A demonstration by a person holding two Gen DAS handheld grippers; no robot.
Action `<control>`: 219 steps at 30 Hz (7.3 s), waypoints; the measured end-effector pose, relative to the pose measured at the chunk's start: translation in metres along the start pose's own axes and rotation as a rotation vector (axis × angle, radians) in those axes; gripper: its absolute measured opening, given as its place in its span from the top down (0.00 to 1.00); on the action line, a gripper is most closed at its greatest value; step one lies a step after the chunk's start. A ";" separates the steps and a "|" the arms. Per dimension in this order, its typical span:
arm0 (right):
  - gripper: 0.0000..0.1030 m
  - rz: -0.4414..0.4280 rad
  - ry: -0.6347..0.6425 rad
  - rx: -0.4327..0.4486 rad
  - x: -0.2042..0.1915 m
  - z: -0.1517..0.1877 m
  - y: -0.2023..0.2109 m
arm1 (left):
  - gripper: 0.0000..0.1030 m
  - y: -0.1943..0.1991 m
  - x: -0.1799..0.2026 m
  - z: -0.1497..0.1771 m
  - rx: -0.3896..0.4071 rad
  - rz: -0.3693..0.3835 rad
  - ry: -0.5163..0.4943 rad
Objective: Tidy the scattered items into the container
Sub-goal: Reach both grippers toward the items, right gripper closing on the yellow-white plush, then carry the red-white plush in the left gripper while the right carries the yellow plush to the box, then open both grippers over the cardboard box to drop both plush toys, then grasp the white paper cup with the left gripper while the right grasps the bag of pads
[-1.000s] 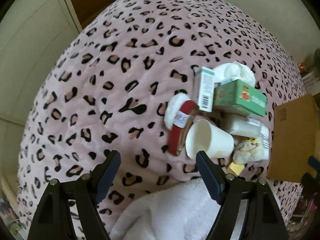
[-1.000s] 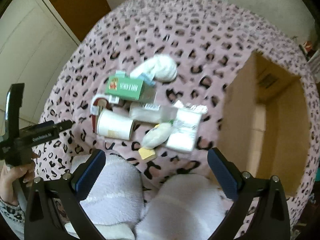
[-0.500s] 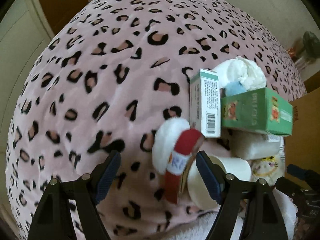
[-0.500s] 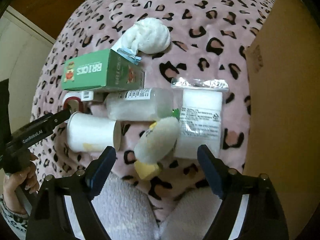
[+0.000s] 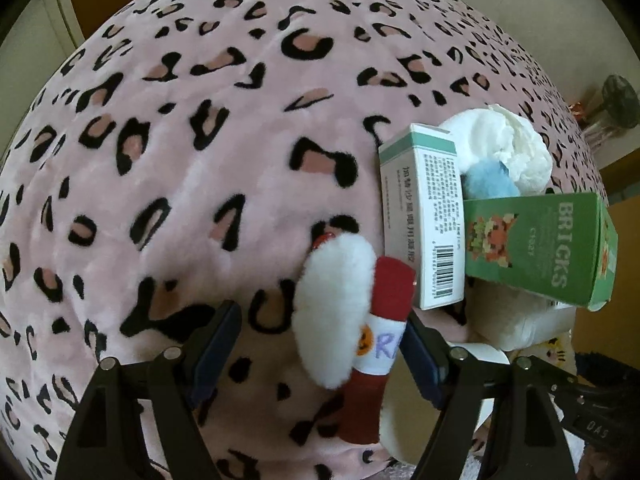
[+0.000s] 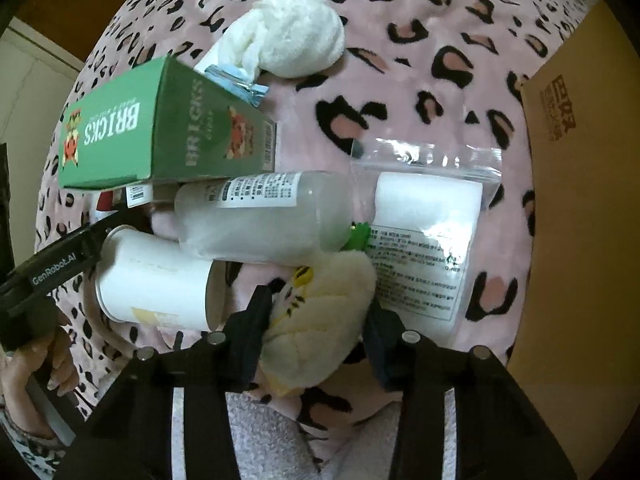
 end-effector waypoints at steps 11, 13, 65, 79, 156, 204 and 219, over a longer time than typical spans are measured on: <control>0.60 -0.049 0.032 0.060 -0.001 0.011 0.054 | 0.63 0.062 0.002 -0.001 0.070 -0.022 0.016; 0.60 -0.066 0.040 0.073 -0.005 0.013 0.066 | 0.63 0.077 0.003 -0.003 0.082 -0.022 0.019; 0.60 -0.070 -0.005 0.317 0.191 -0.005 0.258 | 0.62 0.169 0.375 -0.002 0.061 0.277 -0.339; 0.59 -0.053 -0.028 0.281 0.212 -0.006 0.238 | 0.62 0.131 0.392 0.005 0.000 0.244 -0.354; 0.29 0.046 -0.002 0.226 0.205 -0.002 0.235 | 0.45 0.138 0.385 0.016 0.002 0.139 -0.429; 0.29 -0.065 0.237 0.112 -0.014 0.003 0.150 | 0.45 0.106 0.058 0.029 -0.026 0.019 0.033; 0.29 0.104 0.314 -0.016 0.014 -0.002 0.025 | 0.45 0.042 0.062 0.038 -0.083 0.096 -0.024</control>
Point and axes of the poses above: each gripper's, at about its wrist camera, not at the fingertips, and y roughly against the way its jaws point, x to its right, z to its underside, the point moved 5 cm from there along -y, roughly the way its jaws point, and after that the axes turned 13 degrees about x, right-handed, at the moved point
